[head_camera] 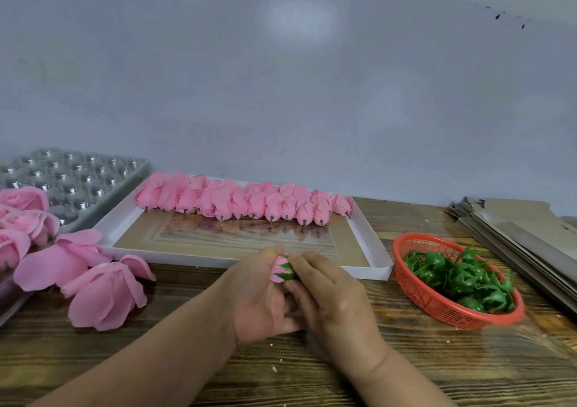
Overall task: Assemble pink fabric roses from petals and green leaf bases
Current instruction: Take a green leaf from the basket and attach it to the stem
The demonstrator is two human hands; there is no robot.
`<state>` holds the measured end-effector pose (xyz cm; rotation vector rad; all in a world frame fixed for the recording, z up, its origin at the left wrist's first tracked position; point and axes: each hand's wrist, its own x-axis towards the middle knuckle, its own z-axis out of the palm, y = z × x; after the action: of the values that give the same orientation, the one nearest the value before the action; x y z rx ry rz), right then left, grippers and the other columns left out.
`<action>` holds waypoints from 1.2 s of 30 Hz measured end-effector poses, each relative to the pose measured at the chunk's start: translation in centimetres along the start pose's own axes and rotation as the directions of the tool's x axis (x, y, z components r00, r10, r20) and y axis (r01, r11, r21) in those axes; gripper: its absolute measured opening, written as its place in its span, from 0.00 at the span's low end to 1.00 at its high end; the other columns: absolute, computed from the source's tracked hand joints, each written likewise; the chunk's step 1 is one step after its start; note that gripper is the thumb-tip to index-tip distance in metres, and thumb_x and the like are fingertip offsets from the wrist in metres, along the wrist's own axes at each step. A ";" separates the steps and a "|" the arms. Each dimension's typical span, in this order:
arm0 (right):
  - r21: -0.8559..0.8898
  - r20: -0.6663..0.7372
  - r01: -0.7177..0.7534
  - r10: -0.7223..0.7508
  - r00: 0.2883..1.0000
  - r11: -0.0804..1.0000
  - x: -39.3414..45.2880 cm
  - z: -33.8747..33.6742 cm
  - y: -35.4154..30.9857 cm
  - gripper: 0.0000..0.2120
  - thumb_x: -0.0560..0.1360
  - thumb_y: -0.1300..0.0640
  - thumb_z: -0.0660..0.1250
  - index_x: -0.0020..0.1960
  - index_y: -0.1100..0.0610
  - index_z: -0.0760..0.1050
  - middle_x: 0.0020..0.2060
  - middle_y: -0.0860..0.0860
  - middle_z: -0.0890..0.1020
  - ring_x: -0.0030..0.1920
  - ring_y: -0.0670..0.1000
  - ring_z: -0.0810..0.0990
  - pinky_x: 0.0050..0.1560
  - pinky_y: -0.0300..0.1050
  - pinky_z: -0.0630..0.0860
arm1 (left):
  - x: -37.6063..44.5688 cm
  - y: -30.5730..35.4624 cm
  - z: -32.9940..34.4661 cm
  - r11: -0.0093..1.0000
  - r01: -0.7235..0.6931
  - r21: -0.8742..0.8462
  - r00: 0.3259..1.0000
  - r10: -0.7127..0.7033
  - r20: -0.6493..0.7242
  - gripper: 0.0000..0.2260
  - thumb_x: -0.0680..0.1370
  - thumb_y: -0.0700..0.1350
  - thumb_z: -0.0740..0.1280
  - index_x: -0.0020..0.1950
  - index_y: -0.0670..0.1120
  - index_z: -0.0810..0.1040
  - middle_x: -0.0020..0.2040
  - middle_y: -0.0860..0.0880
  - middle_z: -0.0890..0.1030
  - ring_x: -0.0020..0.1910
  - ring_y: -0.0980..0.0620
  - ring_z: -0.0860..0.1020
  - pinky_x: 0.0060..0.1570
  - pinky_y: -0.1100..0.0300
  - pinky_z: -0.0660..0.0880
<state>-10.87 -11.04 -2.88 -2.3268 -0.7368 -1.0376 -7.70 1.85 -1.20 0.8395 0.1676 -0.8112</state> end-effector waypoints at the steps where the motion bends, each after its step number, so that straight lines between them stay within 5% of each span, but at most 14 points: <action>1: -0.058 -0.001 0.035 -0.035 0.999 0.998 0.1 0.0 -0.1 0.22 0.81 0.49 0.52 0.55 0.62 0.79 0.45 0.55 0.82 0.39 0.56 0.82 0.32 0.45 0.78 | 0.0 0.1 -0.1 1.000 0.020 -0.013 1.000 -0.020 0.008 0.15 0.72 0.52 0.61 0.41 0.43 0.82 0.40 0.47 0.76 0.44 0.50 0.72 0.50 0.51 0.74; 4: -0.224 0.062 0.124 -0.113 0.992 0.967 0.2 0.0 -0.6 0.21 0.81 0.51 0.52 0.55 0.63 0.80 0.43 0.55 0.82 0.36 0.55 0.81 0.28 0.43 0.76 | -0.1 0.3 -0.3 0.995 0.091 -0.045 0.996 -0.091 0.019 0.12 0.77 0.51 0.58 0.49 0.46 0.78 0.42 0.49 0.71 0.43 0.51 0.71 0.50 0.53 0.72; 10: -0.290 0.177 0.162 -0.113 0.978 0.943 -0.2 0.4 -0.7 0.17 0.74 0.54 0.59 0.54 0.62 0.79 0.41 0.54 0.81 0.35 0.54 0.80 0.27 0.43 0.75 | 0.1 0.4 -0.9 0.994 0.105 -0.001 0.993 -0.105 -0.043 0.29 0.81 0.56 0.53 0.37 0.39 0.85 0.39 0.43 0.83 0.41 0.47 0.78 0.48 0.51 0.74; 13: -0.200 0.104 0.013 0.008 0.995 0.980 -0.3 0.6 -0.6 0.14 0.73 0.53 0.62 0.50 0.59 0.80 0.39 0.53 0.82 0.36 0.54 0.81 0.29 0.44 0.76 | 0.4 0.1 -0.7 0.997 0.032 0.068 0.999 -0.031 -0.017 0.30 0.81 0.61 0.51 0.43 0.42 0.84 0.44 0.42 0.83 0.43 0.45 0.81 0.50 0.48 0.76; 15: 0.040 0.055 -0.231 0.229 0.972 0.972 -0.3 0.5 -0.5 0.10 0.72 0.54 0.66 0.51 0.55 0.81 0.40 0.51 0.82 0.40 0.53 0.81 0.38 0.47 0.77 | 0.6 -0.1 -0.6 0.989 -0.042 0.143 0.998 0.037 0.041 0.34 0.75 0.70 0.52 0.42 0.44 0.84 0.45 0.43 0.84 0.45 0.46 0.82 0.56 0.46 0.75; 19: 0.628 0.176 -0.591 0.648 0.742 0.506 0.5 -0.2 -0.3 0.03 0.71 0.63 0.70 0.41 0.57 0.82 0.31 0.55 0.81 0.31 0.53 0.77 0.36 0.49 0.78 | 0.2 -1.0 0.0 0.914 -0.202 0.351 0.974 0.152 0.166 0.31 0.61 0.72 0.68 0.46 0.46 0.84 0.47 0.49 0.83 0.45 0.52 0.82 0.57 0.48 0.76; 22: 0.781 0.423 -0.621 0.675 0.605 0.066 0.9 -0.3 -0.9 0.07 0.63 0.57 0.73 0.37 0.61 0.83 0.25 0.57 0.77 0.25 0.49 0.75 0.27 0.40 0.75 | 0.4 -1.8 -0.1 0.895 -0.342 0.287 0.934 0.290 0.209 0.21 0.59 0.57 0.79 0.44 0.48 0.77 0.33 0.51 0.71 0.30 0.57 0.70 0.42 0.60 0.77; 25: 0.782 0.577 -0.591 0.589 0.566 -0.198 1.1 0.0 -1.3 0.13 0.59 0.55 0.72 0.38 0.64 0.81 0.25 0.58 0.77 0.24 0.49 0.76 0.26 0.41 0.76 | 0.4 -1.6 -0.3 0.885 -0.417 0.206 0.904 0.380 0.196 0.24 0.61 0.46 0.80 0.55 0.48 0.79 0.43 0.44 0.75 0.24 0.59 0.65 0.28 0.66 0.71; 27: 0.767 0.624 -0.574 0.541 0.564 -0.286 1.1 0.1 -1.2 0.13 0.62 0.58 0.70 0.41 0.66 0.80 0.27 0.58 0.76 0.24 0.50 0.76 0.25 0.40 0.76 | 0.3 -1.3 -0.4 0.873 -0.435 0.221 0.892 0.384 0.237 0.21 0.61 0.47 0.80 0.52 0.47 0.83 0.53 0.39 0.77 0.23 0.59 0.65 0.24 0.66 0.68; 31: 0.754 0.656 -0.554 0.465 0.595 -0.354 1.0 0.0 -1.3 0.11 0.65 0.59 0.68 0.43 0.62 0.84 0.26 0.57 0.77 0.23 0.49 0.76 0.25 0.40 0.76 | -0.1 -1.2 -0.5 0.823 -0.493 0.282 0.857 0.404 0.320 0.25 0.54 0.57 0.83 0.46 0.49 0.86 0.50 0.41 0.82 0.27 0.55 0.70 0.21 0.67 0.67; 36: 0.819 0.556 -0.539 0.507 0.658 -0.198 0.6 0.3 -1.0 0.14 0.65 0.63 0.69 0.49 0.67 0.80 0.37 0.63 0.80 0.33 0.53 0.80 0.36 0.42 0.80 | 0.0 -1.0 0.0 0.876 -0.458 0.149 0.885 0.433 0.171 0.18 0.59 0.53 0.76 0.44 0.44 0.87 0.42 0.45 0.80 0.26 0.58 0.71 0.24 0.67 0.66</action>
<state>-11.04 -9.96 -2.37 -1.0400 -0.1475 0.0976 -8.42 1.38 -1.81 0.9500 -0.2217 -0.4440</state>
